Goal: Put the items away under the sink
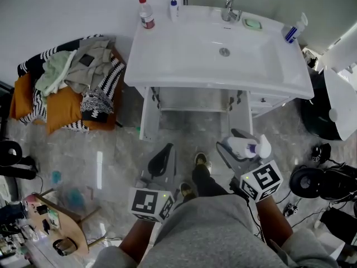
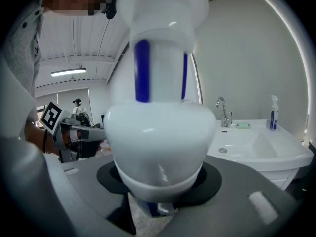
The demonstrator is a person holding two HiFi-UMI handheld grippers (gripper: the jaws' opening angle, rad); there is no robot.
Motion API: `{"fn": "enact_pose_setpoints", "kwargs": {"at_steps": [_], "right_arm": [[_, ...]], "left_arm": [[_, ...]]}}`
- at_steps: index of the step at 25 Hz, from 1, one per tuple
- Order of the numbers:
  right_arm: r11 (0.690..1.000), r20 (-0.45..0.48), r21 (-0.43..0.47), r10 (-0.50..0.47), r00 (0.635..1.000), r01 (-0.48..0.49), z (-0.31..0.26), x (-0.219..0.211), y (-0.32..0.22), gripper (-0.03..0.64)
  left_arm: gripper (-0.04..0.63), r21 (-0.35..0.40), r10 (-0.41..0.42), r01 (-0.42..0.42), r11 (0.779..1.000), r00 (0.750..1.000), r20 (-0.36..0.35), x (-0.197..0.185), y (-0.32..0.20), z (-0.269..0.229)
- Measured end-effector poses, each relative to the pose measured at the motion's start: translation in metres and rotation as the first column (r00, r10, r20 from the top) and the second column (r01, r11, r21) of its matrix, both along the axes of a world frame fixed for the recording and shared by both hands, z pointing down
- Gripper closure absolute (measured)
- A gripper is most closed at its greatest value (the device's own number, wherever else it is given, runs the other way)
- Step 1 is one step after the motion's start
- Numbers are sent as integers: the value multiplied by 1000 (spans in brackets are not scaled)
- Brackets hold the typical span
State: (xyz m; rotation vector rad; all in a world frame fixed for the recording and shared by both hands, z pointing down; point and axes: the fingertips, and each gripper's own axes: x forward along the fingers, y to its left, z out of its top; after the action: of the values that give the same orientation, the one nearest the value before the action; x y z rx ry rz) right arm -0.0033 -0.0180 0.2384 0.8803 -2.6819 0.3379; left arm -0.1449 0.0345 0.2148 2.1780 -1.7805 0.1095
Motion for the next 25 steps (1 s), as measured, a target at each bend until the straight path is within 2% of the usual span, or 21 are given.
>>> {"fn": "enact_pose_setpoints", "kwargs": {"at_steps": [25], "right_arm": [[996,9,-36,-77,997,77,12,-11,-80,374]], "left_arm": [[584,-27,-68,68,997,997,25,-5,-80,-2]]}}
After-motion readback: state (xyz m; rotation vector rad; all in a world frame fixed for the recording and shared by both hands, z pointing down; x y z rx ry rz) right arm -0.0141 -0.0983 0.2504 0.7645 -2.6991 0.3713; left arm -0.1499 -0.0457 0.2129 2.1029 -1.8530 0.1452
